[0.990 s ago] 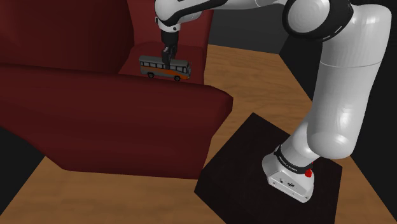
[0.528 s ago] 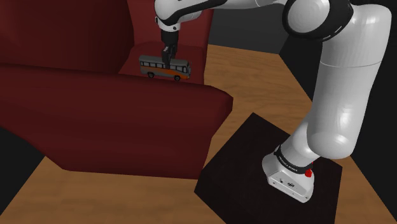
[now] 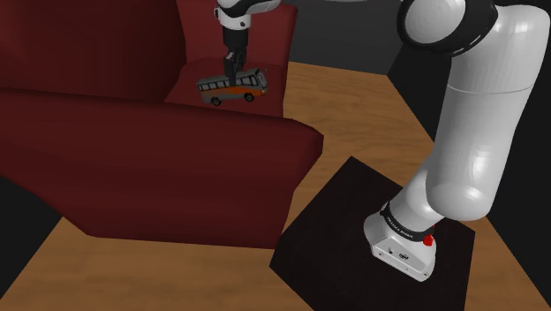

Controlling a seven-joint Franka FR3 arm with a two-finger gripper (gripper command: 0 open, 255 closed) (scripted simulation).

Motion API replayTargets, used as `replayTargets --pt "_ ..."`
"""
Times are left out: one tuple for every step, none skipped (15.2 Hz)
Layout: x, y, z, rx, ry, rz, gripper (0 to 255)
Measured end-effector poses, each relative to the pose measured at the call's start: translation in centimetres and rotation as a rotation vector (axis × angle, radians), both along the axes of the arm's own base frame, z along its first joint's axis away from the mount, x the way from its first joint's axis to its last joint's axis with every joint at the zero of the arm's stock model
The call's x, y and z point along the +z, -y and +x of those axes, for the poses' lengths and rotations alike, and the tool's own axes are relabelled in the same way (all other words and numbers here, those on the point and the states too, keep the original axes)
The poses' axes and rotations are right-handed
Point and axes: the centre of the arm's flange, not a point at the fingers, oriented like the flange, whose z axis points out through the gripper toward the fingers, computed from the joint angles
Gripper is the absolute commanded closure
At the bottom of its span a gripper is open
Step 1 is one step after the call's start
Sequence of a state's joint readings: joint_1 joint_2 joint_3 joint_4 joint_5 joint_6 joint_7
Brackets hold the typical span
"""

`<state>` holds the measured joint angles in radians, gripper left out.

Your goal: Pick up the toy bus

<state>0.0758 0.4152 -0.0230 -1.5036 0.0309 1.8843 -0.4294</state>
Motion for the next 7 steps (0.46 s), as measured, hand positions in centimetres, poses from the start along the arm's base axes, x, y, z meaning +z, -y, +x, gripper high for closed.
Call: replayTargets --pt "0.5 0.1 0.1 0.000 0.000 0.000 255" --pt "1.1 0.2 0.1 0.000 0.000 0.000 255" --pt "1.6 0.1 0.1 0.000 0.000 0.000 255" --pt "2.1 0.1 0.1 0.000 0.000 0.000 255" --pt "2.6 0.2 0.0 0.000 0.000 0.000 255" --pt "3.1 0.1 0.0 0.000 0.000 0.000 255" --pt "3.5 0.1 0.0 0.000 0.000 0.000 255"
